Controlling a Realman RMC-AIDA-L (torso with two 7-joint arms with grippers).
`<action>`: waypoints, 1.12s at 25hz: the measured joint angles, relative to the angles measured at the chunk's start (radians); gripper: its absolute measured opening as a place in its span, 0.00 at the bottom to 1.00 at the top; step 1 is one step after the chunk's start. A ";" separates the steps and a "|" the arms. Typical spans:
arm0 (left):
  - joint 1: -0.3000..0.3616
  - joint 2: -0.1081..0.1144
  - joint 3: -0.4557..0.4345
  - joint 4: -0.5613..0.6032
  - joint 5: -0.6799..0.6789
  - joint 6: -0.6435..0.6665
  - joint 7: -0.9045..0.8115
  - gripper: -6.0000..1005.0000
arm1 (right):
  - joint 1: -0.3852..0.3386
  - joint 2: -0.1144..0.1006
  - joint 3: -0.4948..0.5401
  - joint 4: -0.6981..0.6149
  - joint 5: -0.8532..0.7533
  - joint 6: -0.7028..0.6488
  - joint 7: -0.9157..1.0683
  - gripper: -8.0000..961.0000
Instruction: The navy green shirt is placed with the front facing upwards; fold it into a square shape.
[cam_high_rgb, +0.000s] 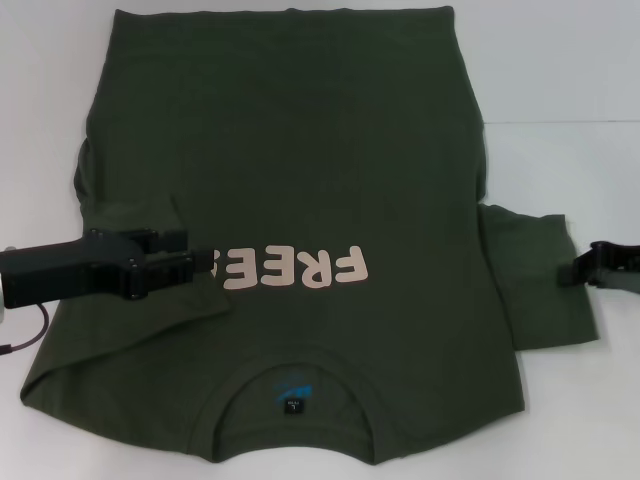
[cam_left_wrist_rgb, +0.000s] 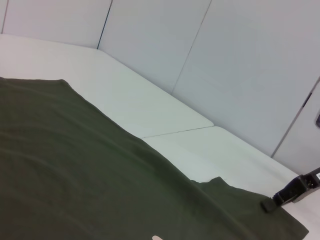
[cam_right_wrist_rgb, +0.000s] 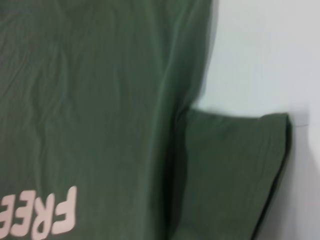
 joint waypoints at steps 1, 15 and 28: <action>0.000 0.000 0.000 0.000 0.000 0.000 0.000 0.56 | -0.004 -0.002 0.001 -0.010 -0.002 0.004 -0.006 0.02; 0.015 0.001 -0.016 0.006 -0.051 0.006 -0.037 0.56 | -0.007 -0.049 0.053 -0.065 0.003 -0.015 0.010 0.05; 0.030 0.000 -0.143 0.002 -0.168 0.067 -0.041 0.56 | 0.035 -0.066 0.082 -0.080 0.007 -0.020 0.064 0.08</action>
